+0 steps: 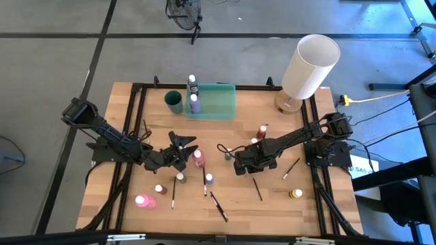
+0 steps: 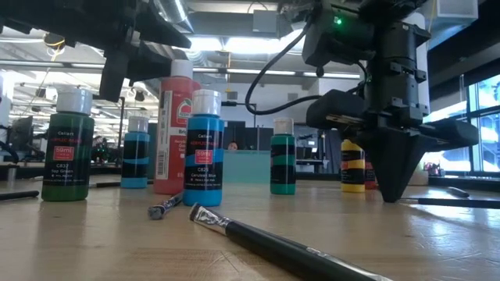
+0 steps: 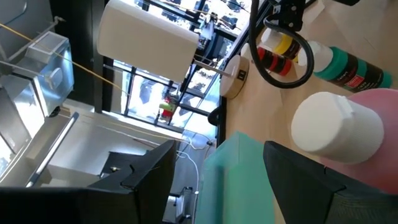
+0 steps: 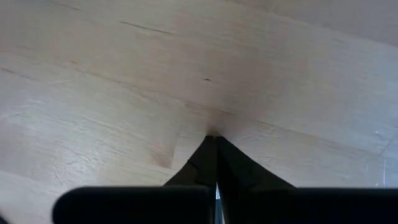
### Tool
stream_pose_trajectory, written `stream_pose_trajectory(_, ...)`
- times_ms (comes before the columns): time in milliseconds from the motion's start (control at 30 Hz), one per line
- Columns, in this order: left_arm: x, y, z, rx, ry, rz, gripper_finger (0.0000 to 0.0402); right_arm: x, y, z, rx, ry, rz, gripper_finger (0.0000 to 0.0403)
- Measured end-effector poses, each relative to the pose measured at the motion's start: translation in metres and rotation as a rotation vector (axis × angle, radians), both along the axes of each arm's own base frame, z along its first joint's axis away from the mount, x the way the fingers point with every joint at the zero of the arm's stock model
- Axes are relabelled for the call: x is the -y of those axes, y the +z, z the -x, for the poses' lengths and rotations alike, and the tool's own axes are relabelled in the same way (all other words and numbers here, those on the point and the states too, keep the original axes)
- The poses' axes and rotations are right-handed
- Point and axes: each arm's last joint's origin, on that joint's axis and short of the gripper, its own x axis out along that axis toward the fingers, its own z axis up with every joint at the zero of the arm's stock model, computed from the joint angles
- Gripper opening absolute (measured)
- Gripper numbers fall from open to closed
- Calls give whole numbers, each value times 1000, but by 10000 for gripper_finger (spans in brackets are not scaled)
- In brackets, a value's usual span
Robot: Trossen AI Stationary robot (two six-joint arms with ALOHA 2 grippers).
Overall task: Pick & Place Paint Supplies
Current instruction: Put the silver paintbrush into the green cup
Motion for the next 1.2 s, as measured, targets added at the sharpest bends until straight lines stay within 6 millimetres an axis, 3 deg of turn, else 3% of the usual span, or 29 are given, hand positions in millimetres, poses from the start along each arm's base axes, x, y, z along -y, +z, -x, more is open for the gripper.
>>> stream_pose_trajectory(233,0,0,0,0,0,0,239,-4,9,-8,7,77,29,2)
stream_pose_trajectory(400,0,0,0,0,-1,0,239,0,35,-23,2,115,106,1)
stream_pose_trajectory(700,0,1,0,9,21,-3,239,-8,74,-32,-33,149,85,1)
stream_pose_trajectory(867,1,10,1,74,52,-11,239,-9,110,-42,16,207,136,0)
stream_pose_trajectory(1200,21,32,17,153,73,-46,239,-17,219,-61,346,419,503,0)
